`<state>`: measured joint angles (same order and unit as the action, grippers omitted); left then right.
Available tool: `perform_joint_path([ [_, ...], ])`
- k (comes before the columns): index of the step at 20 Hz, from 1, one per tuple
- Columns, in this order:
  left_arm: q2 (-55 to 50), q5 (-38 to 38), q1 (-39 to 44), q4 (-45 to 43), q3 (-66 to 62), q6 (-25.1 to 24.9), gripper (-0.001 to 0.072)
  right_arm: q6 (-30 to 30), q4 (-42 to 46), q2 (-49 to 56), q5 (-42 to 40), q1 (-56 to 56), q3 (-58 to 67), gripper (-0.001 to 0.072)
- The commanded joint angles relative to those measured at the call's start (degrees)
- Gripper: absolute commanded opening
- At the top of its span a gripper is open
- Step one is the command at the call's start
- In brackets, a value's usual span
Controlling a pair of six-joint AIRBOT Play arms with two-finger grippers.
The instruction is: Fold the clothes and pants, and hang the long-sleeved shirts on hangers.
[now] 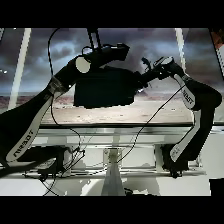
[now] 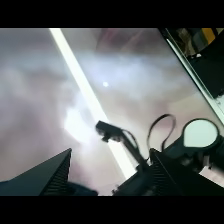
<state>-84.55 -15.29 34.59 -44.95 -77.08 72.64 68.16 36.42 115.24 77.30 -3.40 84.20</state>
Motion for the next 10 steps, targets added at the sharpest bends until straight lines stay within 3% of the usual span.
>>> perform_joint_path([
  [1,0.2,0.0,-0.9,0.0,0.0,-2.6,0.0567,-2.5,-6.6,-0.3,-4.7,-5.7,-0.2,0.0031],
  [5,2.4,-0.1,-4.7,0.0,0.0,-8.1,0.0556,-3.6,-7.5,-3.1,-8.6,-5.4,-0.1,0.0027],
  [6,3.5,-0.6,-6.0,0.0,0.0,-10.2,0.0474,-3.6,-7.5,-4.6,-9.6,-3.9,-0.2,0.0027],
  [8,5.8,-4.6,-8.9,-2.1,0.0,-13.7,0.0139,-3.5,-7.2,-8.2,-11.3,0.3,0.1,0.0027],
  [9,7.1,-7.7,-10.4,-5.7,0.0,-13.8,0.0027,-3.5,-6.8,-10.1,-12.0,2.8,0.5,0.0027],
  [10,8.3,-11.0,-11.6,-9.2,0.0,-13.7,0.0025,-3.5,-5.6,-12.5,-13.1,5.6,1.0,0.0027],
])
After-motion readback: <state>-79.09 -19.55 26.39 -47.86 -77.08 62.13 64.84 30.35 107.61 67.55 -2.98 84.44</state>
